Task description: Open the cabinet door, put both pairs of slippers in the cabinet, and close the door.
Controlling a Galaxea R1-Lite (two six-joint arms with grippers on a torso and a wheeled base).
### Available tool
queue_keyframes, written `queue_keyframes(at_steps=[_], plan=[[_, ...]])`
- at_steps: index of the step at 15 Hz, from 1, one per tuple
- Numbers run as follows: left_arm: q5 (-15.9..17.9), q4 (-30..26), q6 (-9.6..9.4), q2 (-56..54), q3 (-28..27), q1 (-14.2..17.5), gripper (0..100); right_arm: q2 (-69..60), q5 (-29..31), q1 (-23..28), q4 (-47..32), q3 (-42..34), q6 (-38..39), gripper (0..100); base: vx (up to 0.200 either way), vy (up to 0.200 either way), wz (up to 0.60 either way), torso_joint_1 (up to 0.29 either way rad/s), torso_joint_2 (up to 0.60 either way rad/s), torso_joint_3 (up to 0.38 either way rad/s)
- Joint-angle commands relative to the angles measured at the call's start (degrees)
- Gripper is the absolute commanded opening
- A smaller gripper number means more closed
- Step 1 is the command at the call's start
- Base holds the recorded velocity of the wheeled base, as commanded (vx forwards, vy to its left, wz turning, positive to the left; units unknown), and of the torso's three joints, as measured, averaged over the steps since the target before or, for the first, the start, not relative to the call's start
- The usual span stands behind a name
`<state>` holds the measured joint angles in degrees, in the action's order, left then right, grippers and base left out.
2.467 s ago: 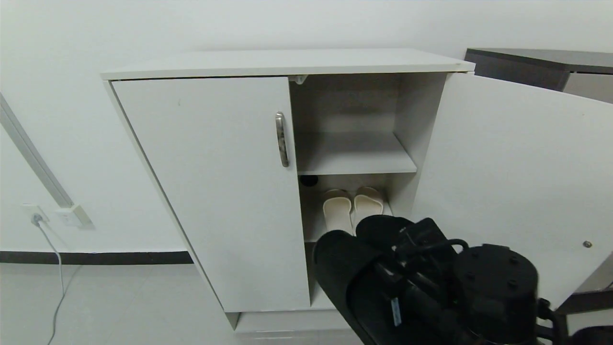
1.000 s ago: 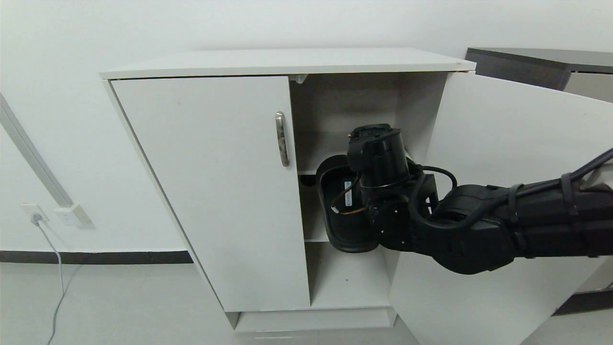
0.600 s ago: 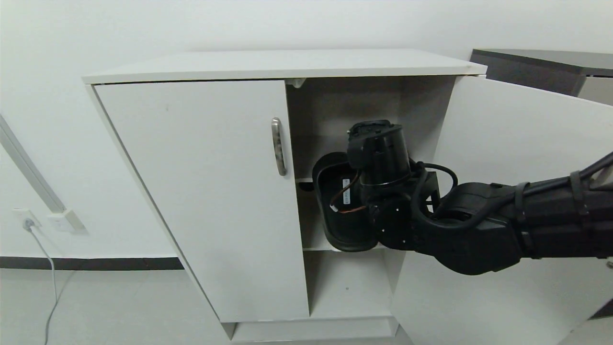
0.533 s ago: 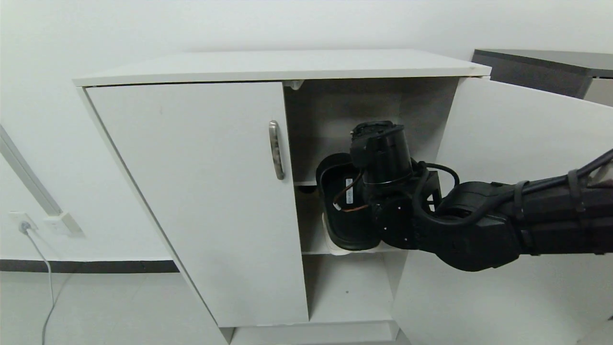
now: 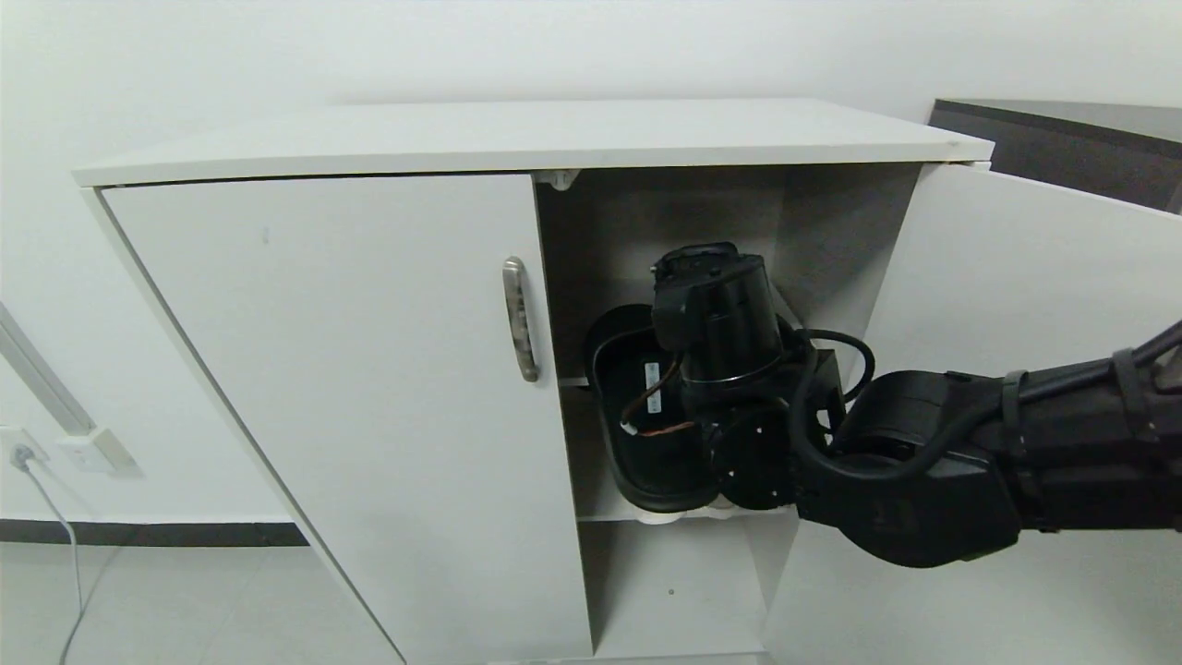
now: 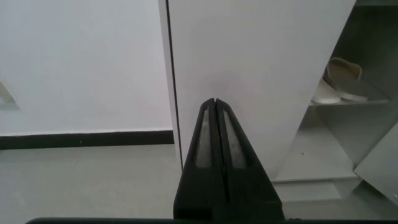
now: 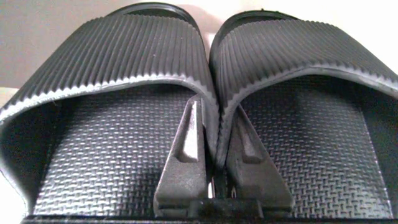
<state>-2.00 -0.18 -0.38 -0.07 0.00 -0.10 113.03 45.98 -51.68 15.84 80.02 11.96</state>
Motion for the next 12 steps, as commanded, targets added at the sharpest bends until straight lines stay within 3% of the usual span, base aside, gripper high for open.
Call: queue_keyframes(at_steps=[1,8,12], plan=[[0.0,0.0,0.03,0.1,0.0,0.0,0,2.8,-0.1,1.4,-0.4,3.4,-0.1,0,0.000,0.000,0.00,0.000,0.00,0.000],[0.0,0.1,0.03,0.1,0.0,0.0,0,12.2,-2.1,7.2,-5.0,20.2,-0.4,0,0.000,0.000,0.00,0.000,0.00,0.000],[0.0,0.1,0.03,0.1,0.0,0.0,0,14.9,-2.3,9.2,-6.9,25.8,-1.2,0,0.000,0.000,0.00,0.000,0.00,0.000]])
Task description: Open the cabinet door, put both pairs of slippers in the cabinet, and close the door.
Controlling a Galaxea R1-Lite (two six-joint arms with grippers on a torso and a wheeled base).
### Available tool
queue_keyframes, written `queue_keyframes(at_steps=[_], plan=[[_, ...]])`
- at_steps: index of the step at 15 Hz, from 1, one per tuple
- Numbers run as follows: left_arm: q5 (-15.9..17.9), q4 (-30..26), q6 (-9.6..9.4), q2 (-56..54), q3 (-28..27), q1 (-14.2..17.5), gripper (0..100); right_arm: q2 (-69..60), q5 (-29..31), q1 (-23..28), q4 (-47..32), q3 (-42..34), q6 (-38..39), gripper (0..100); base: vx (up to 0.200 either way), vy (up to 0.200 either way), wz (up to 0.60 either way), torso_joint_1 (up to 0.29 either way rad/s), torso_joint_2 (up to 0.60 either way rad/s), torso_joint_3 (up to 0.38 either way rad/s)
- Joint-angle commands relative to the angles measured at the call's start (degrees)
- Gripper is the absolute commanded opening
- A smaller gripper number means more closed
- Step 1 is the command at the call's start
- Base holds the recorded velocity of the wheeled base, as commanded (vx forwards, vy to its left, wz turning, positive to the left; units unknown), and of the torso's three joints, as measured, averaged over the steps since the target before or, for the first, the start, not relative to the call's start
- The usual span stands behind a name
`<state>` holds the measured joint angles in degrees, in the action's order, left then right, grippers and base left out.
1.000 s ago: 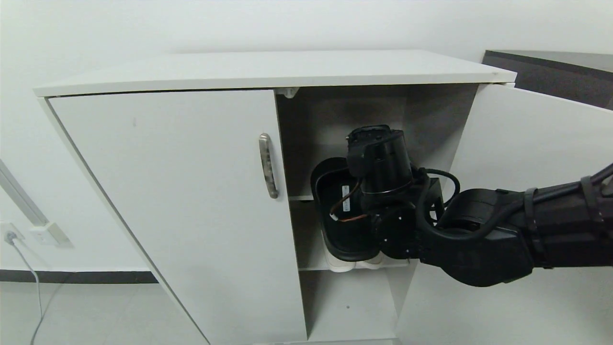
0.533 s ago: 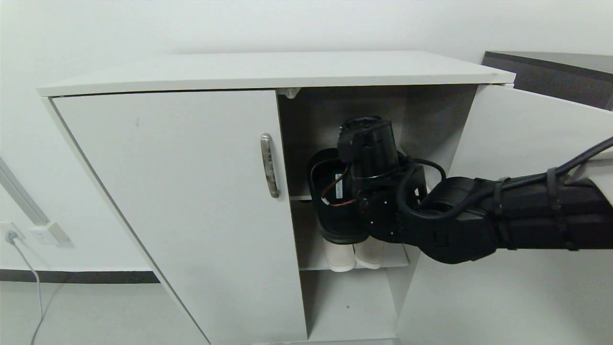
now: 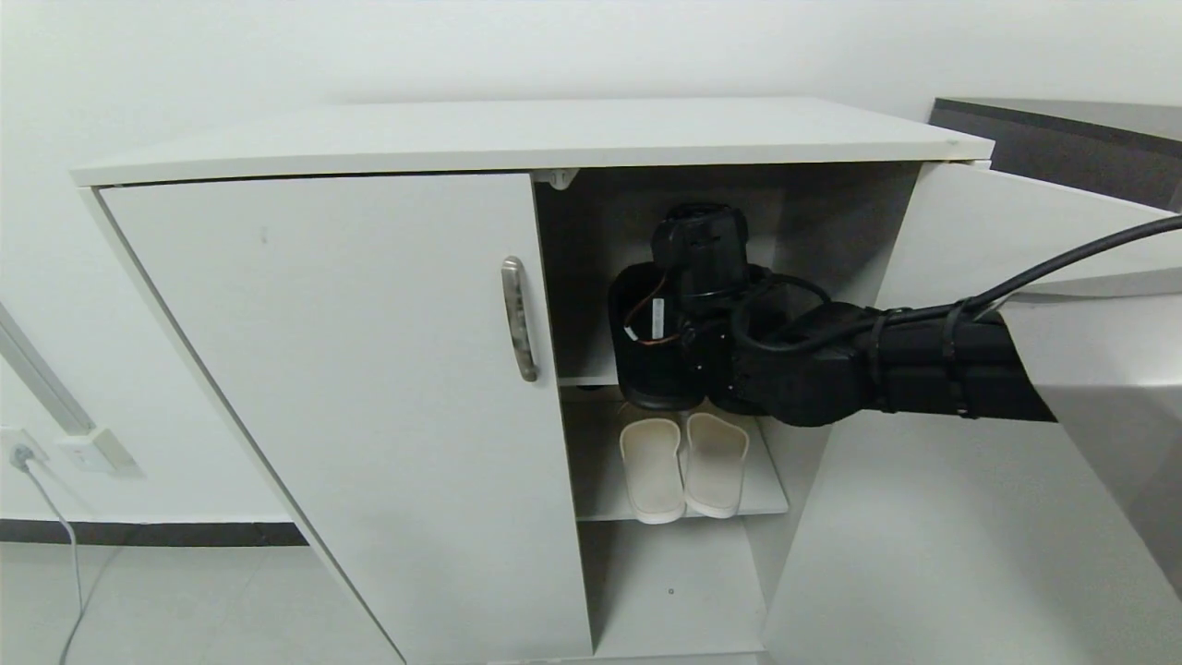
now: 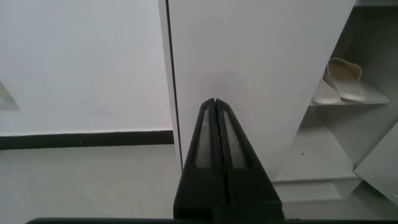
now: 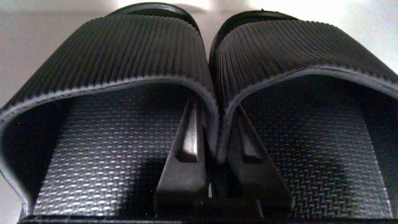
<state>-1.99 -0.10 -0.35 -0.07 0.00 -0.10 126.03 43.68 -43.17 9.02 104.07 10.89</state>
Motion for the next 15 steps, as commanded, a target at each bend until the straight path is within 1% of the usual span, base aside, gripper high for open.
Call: queue_keyframes(at_steps=[1,6,9,10,12,15], plan=[[0.0,0.0,0.00,0.1,0.0,0.0,0,2.2,-0.3,0.9,0.0,2.1,-0.5,0,0.000,0.000,0.00,0.000,0.00,0.000],[-0.2,0.0,0.00,0.1,0.0,0.0,0,2.9,-1.0,2.1,-0.1,4.9,-1.9,0,0.000,0.000,0.00,0.000,0.00,0.000],[-0.3,0.0,-0.09,0.1,0.0,0.0,0,3.4,-1.1,2.8,0.2,4.9,-1.5,0,0.000,0.000,0.00,0.000,0.00,0.000],[-0.2,0.0,-0.09,0.1,0.0,0.0,0,3.4,-1.1,2.8,0.2,4.7,-1.3,100,0.000,0.000,0.00,0.000,0.00,0.000],[-0.1,0.0,-0.09,0.1,0.0,0.0,0,2.7,-1.1,2.6,0.3,3.3,-1.3,100,0.000,0.000,0.00,0.000,0.00,0.000],[0.0,0.0,-0.17,0.1,0.0,0.0,0,-1.3,-1.1,1.9,0.6,-1.9,-1.1,100,0.000,0.000,0.00,0.000,0.00,0.000]])
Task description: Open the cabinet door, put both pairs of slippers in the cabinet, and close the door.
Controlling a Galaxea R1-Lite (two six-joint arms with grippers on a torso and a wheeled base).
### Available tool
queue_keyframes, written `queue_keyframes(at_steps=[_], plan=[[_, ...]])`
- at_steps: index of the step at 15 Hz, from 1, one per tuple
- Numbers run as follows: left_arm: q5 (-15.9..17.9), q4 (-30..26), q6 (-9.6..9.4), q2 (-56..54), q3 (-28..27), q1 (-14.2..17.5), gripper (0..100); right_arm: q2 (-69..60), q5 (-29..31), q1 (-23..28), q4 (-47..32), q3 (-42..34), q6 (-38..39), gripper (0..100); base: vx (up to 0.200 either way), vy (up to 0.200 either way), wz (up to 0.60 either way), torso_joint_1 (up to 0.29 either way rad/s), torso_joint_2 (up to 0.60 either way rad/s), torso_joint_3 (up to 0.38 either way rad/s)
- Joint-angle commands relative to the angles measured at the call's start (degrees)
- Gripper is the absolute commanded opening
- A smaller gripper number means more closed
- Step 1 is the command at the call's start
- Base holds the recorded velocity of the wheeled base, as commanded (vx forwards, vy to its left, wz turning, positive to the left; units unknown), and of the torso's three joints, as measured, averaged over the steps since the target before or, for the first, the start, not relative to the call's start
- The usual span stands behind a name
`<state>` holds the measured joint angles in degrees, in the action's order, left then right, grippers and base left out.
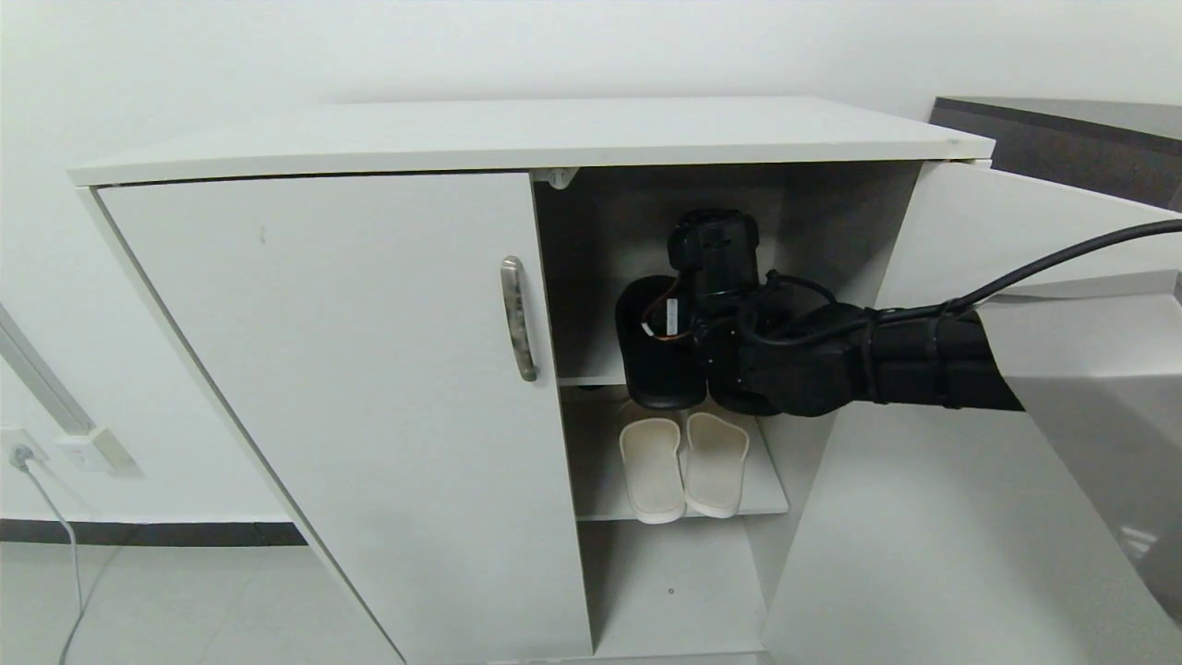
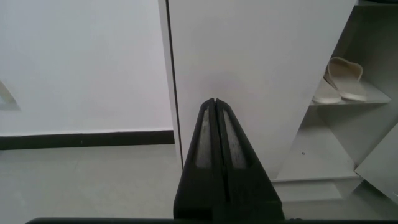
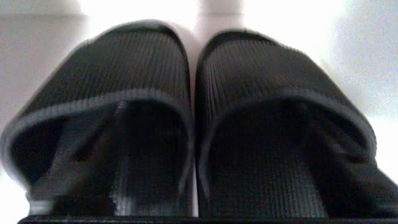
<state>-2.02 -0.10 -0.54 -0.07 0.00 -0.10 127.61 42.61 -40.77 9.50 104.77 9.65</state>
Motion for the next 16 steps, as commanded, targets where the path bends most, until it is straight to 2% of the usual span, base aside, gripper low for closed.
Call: queue_keyframes(at_steps=[1,8,16], plan=[[0.0,0.0,0.01,0.1,0.0,0.0,0,-4.0,0.0,-0.9,0.3,-4.3,0.1,100,0.000,0.000,0.00,0.000,0.00,0.000],[0.0,0.0,0.01,0.1,0.0,0.0,0,-12.7,0.3,-6.3,7.7,-19.4,-0.1,100,0.000,0.000,0.00,0.000,0.00,0.000],[0.0,0.0,0.01,0.1,0.0,0.0,0,-23.1,0.5,-12.5,11.1,-34.0,0.1,100,0.000,0.000,0.00,0.000,0.00,0.000]])
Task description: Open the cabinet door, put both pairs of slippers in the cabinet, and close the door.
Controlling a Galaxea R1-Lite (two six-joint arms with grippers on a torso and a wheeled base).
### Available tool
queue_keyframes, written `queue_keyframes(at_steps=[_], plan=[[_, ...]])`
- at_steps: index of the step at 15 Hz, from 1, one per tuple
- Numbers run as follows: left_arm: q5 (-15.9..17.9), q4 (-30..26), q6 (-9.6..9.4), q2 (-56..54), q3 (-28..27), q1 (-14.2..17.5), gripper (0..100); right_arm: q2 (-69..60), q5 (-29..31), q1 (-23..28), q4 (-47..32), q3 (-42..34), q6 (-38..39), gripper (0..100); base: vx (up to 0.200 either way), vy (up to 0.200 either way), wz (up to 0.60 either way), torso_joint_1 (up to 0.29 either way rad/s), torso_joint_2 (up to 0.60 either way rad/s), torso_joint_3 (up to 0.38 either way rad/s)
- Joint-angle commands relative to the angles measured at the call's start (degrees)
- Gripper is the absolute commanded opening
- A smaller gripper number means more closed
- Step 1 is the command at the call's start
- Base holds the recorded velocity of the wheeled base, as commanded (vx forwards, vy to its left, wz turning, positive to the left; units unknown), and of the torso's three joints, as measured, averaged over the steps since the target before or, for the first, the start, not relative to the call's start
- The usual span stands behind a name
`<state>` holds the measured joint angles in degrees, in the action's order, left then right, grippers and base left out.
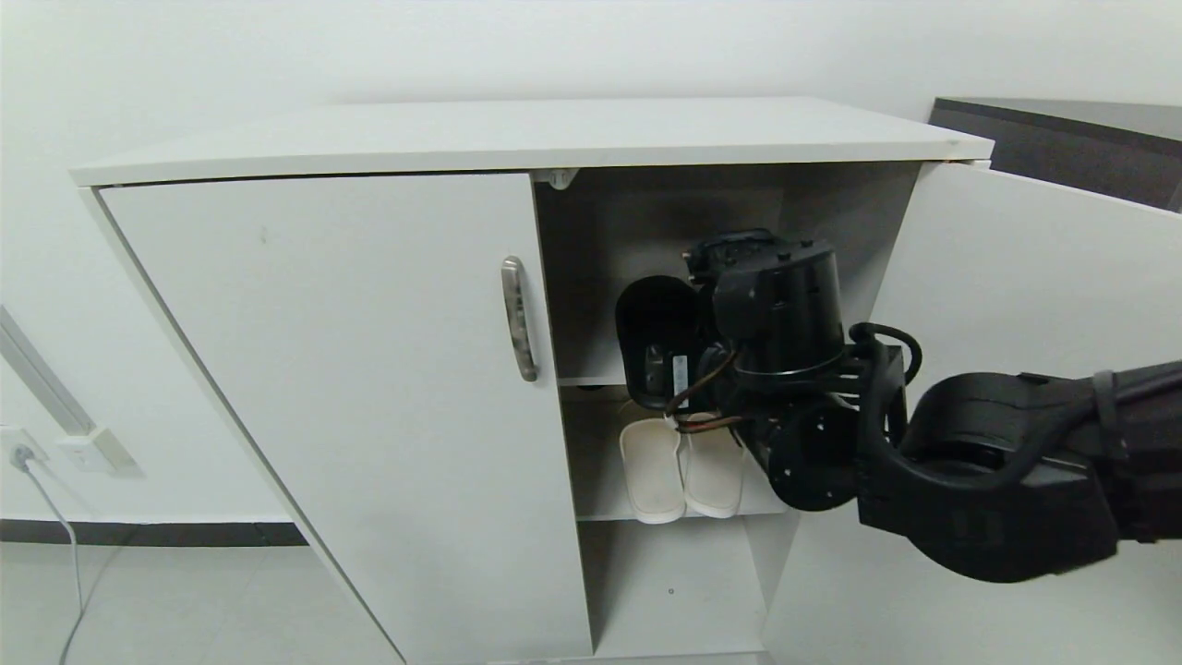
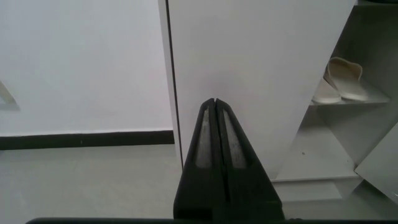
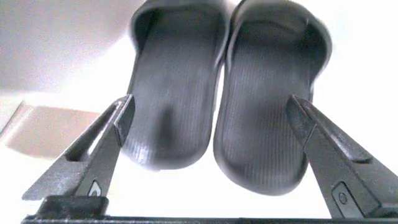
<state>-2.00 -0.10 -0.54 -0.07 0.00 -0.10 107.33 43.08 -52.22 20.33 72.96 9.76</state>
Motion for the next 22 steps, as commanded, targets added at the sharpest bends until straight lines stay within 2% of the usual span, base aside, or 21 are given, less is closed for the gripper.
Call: queue_keyframes(at_steps=[1,5,8,9,17,22], plan=[[0.0,-0.1,-0.08,0.1,0.0,0.0,0,-5.3,-0.4,-2.6,2.8,-7.4,0.1,100,0.000,0.000,0.00,0.000,0.00,0.000],[0.1,-0.1,-0.08,0.1,0.0,0.0,0,-10.5,-3.0,-4.9,12.3,-20.8,1.6,100,0.000,0.000,0.00,0.000,0.00,0.000],[0.1,-0.1,-0.08,0.1,0.0,0.0,0,-11.0,-5.7,-5.0,14.2,-23.5,1.1,100,0.000,0.000,0.00,0.000,0.00,0.000],[0.1,-0.1,0.01,0.1,0.0,0.0,0,-10.4,-5.7,-5.3,14.2,-23.5,1.2,0,0.000,0.000,0.00,0.000,0.00,0.000],[0.1,-0.1,0.01,0.1,0.0,0.0,0,-10.1,-5.8,-6.2,14.4,-23.9,1.1,0,0.000,0.000,0.00,0.000,0.00,0.000],[0.1,-0.1,0.01,0.1,0.0,0.0,0,-9.9,-5.8,-6.5,14.3,-24.8,1.1,0,-0.200,0.000,0.00,-0.001,0.00,0.002]])
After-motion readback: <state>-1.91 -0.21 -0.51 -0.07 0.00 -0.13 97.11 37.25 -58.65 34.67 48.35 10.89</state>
